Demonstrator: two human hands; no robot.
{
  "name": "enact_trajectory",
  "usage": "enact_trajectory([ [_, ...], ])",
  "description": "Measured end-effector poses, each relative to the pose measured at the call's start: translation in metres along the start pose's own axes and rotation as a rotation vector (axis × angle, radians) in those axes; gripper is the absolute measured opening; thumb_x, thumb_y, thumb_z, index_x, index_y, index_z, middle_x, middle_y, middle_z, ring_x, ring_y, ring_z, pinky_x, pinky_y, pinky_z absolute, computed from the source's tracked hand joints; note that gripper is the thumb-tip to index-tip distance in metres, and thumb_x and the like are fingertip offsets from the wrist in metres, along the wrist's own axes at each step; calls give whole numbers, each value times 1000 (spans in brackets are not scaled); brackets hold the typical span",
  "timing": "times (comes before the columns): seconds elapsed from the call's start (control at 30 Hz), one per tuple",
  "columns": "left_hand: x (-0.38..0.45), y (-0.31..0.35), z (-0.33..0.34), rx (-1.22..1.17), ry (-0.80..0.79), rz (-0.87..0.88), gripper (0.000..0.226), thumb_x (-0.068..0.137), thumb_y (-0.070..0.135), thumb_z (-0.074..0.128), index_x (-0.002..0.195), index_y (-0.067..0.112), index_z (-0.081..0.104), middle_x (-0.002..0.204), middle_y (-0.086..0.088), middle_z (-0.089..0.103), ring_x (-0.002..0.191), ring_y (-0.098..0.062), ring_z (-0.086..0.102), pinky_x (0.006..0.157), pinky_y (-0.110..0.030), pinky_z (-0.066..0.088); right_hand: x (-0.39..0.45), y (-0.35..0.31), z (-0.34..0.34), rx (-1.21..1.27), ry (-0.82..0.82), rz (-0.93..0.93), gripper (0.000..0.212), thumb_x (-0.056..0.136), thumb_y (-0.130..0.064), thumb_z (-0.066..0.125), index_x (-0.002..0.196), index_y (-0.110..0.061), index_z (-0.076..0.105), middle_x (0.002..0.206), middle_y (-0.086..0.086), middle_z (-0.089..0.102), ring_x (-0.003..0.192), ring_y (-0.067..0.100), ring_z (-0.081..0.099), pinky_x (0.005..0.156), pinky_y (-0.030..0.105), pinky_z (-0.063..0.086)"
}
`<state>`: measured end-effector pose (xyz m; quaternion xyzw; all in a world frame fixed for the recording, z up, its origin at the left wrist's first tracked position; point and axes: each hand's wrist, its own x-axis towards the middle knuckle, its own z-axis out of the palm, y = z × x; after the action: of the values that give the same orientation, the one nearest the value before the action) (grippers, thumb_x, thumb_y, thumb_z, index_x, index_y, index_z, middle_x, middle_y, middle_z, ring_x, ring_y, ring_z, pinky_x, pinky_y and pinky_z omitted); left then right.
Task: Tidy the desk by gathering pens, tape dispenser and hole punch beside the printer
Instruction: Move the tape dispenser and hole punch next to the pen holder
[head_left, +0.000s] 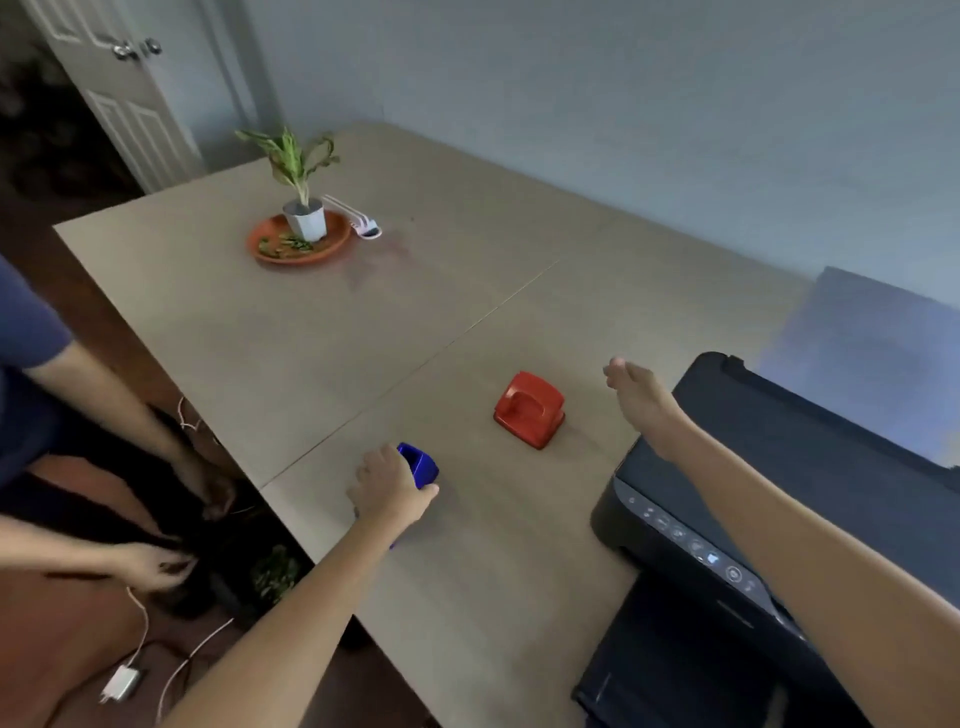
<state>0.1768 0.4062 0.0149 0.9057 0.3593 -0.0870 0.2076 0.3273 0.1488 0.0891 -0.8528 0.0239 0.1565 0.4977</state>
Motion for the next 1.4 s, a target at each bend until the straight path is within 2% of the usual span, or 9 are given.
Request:
enact_trajectory([
  [0.13,30,-24,14,18,-126,38,47,77,34,70,119,18,55,118,0,58,101,-24,64,74,-30,49,31,3,59,-167,-1,65,31,94,-30,42,92,-6,62,91,14,63,86,30,58,65,30,43],
  [0.23,19,-28,15,41,-101,65,41,76,32,70,112,19,56,106,1,64,89,-24,66,63,-26,44,34,18,72,-281,-10,84,41,94,-27,47,125,-1,52,124,22,60,115,38,55,90,36,46],
  [0.37,76,-44,24,66,-123,100,38,69,32,72,98,19,52,83,4,60,69,-21,56,57,-25,43,85,30,120,-383,-35,180,47,93,-22,53,131,2,42,131,24,54,120,38,51,96,40,43],
  [0.47,71,-46,21,24,-91,133,43,67,37,74,99,19,53,88,0,66,71,-22,58,57,-25,43,95,34,118,-259,64,172,37,88,-15,61,120,1,53,116,21,61,109,35,58,92,41,46],
  [0.53,78,-49,19,1,-96,135,48,65,40,75,103,18,54,89,0,67,78,-25,64,58,-26,43,97,36,121,-210,130,213,9,82,-14,65,87,-7,63,86,15,63,87,30,61,79,40,50],
  [0.6,81,-50,13,-57,-107,147,47,64,41,76,101,19,57,87,0,68,79,-25,66,60,-27,47,95,35,123,-158,120,224,22,79,-13,67,61,-14,54,72,13,60,73,30,65,71,39,53],
  [0.7,78,-40,-2,-202,-138,171,37,62,37,78,90,20,63,79,2,70,74,-22,66,63,-30,52,85,19,115,-91,97,197,11,78,-13,68,73,-5,63,76,15,64,78,37,72,78,47,60],
  [1.03,-2,109,-86,-477,-101,468,42,55,48,84,78,18,66,74,1,68,71,-16,65,57,-28,49,-14,-45,-56,213,212,-80,22,81,-3,67,66,-12,54,68,13,61,65,29,62,79,56,59],
  [1.4,-248,286,4,-493,-562,894,55,45,49,84,84,12,72,88,-10,76,85,-27,72,75,-46,60,-220,65,-308,294,579,-140,26,85,5,63,67,-9,49,63,13,53,46,17,52,52,28,54],
])
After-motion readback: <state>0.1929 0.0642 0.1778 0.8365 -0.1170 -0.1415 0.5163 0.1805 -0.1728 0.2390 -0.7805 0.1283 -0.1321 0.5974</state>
